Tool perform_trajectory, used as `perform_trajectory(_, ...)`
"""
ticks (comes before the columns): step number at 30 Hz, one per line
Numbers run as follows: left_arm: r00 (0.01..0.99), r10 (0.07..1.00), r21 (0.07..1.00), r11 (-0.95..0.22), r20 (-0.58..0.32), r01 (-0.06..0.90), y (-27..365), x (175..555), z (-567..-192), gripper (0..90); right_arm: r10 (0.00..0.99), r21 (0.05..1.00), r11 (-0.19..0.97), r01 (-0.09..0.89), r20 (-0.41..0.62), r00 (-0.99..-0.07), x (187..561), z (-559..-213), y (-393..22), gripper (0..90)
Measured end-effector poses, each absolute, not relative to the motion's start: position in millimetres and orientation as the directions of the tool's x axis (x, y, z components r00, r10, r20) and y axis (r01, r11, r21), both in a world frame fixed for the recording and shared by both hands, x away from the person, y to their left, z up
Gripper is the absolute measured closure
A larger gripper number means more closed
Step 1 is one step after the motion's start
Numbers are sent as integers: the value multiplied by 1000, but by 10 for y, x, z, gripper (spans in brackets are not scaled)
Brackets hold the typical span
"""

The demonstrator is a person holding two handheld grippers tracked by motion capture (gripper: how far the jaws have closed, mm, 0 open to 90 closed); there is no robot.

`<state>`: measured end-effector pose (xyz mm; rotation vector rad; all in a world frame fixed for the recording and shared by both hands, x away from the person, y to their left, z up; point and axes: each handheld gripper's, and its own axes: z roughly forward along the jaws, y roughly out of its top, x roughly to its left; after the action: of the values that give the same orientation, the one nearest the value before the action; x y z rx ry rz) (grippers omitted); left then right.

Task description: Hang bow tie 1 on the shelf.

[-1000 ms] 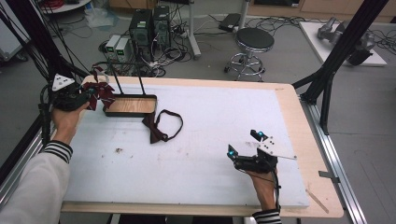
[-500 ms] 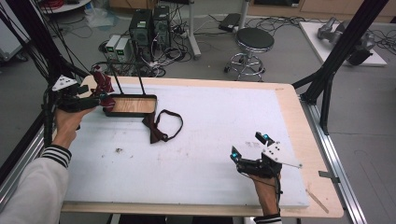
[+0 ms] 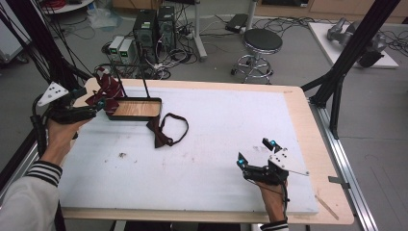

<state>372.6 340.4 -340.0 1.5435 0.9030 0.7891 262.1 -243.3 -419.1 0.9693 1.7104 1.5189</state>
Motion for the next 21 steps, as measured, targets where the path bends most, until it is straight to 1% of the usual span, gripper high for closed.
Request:
perform_trajectory(3,512,859,993,-68,10,95,3349,3606,-3386,144,857,994,50,97,7,-516,2629,-4222,-2430,8)
perform_trajectory(5,525,851,994,-68,14,84,3293,3541,-3384,135,859,993,42,108,20,-512,2623,-4251,-2422,8)
perform_trajectory(10,566,823,996,-76,39,43,3144,3392,-3377,132,857,994,53,96,3,-515,2571,-4292,-2388,8)
perform_trajectory(12,582,812,997,-75,45,28,3084,3349,-3370,131,856,994,75,82,-22,-516,2568,-4326,-2368,8)
perform_trajectory(16,610,791,998,-70,54,2,2971,3262,-3352,131,856,993,94,76,-42,-515,2572,-4384,-2334,8)
perform_trajectory(21,635,770,998,-58,63,-28,2880,3143,-3322,131,859,993,97,67,-50,-510,2567,-4425,-2323,8)
